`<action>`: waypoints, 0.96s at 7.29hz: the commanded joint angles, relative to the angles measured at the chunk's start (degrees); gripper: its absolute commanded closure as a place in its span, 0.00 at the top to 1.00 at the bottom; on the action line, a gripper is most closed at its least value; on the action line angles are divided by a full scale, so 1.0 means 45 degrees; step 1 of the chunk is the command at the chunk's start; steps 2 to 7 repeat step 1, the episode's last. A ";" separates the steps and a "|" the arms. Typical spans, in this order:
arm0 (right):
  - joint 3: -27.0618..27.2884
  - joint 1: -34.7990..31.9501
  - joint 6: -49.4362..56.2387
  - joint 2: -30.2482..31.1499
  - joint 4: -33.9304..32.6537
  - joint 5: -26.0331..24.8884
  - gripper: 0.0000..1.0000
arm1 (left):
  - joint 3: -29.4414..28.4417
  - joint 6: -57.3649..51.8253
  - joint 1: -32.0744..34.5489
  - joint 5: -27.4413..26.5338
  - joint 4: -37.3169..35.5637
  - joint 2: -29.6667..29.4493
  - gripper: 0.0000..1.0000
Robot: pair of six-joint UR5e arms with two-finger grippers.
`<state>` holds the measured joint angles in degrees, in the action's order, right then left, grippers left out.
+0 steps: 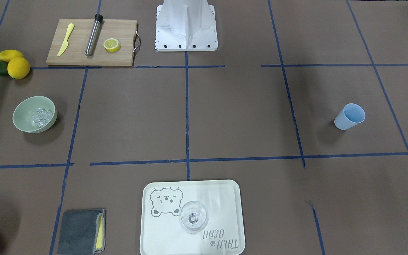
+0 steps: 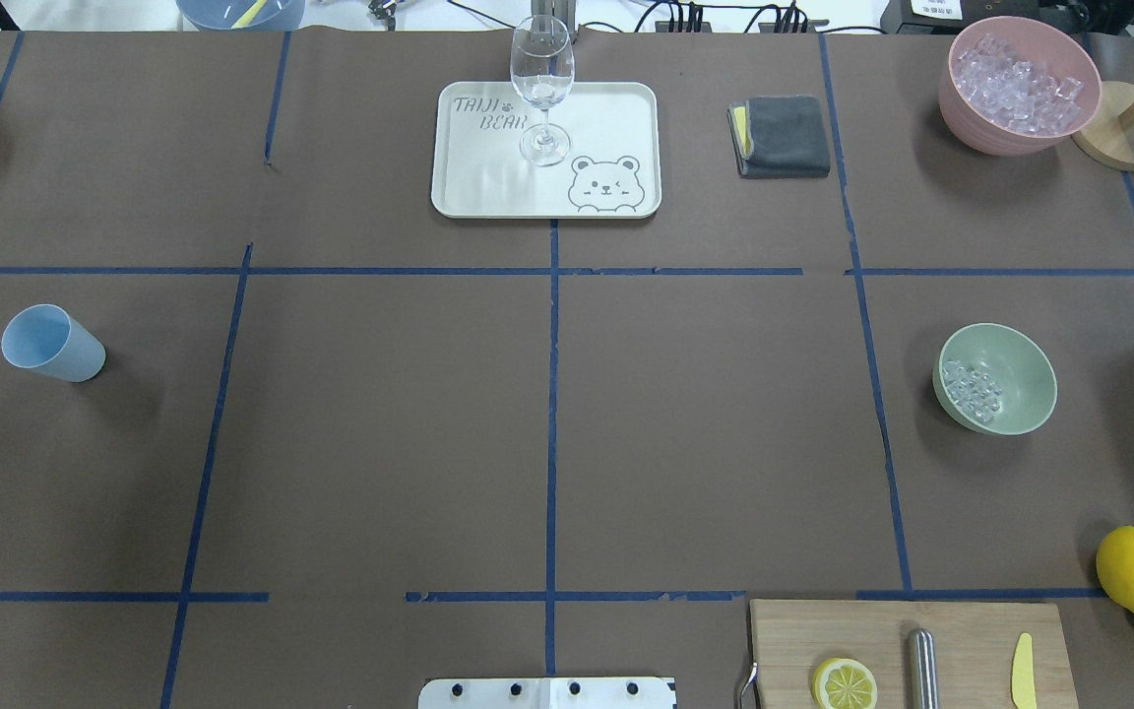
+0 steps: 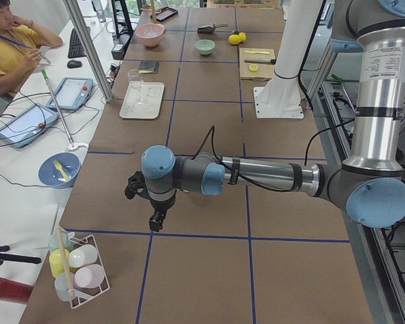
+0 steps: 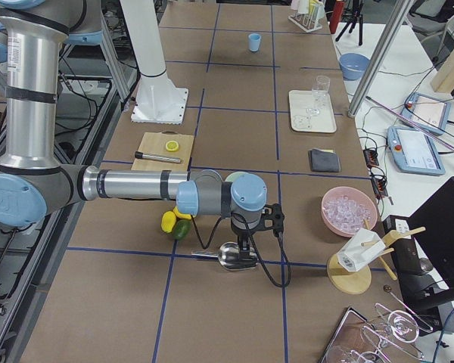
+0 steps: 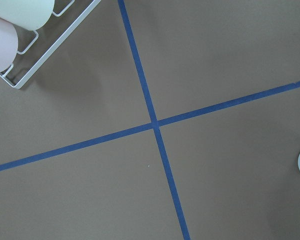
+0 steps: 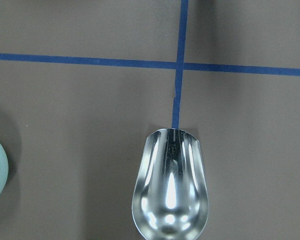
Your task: Pour ice into bowl
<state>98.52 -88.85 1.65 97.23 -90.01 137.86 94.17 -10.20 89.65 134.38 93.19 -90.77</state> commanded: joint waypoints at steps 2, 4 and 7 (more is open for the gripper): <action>-0.0037 0.0077 -0.0014 0.0091 0.0001 -0.0010 1.00 | -0.0008 0.0000 0.0019 0.0000 0.0092 -0.0004 1.00; -0.0037 0.0077 -0.0014 0.0091 0.0001 -0.0010 1.00 | -0.0008 0.0000 0.0019 0.0000 0.0092 -0.0004 1.00; -0.0037 0.0077 -0.0014 0.0091 0.0001 -0.0010 1.00 | -0.0008 0.0000 0.0019 0.0000 0.0092 -0.0004 1.00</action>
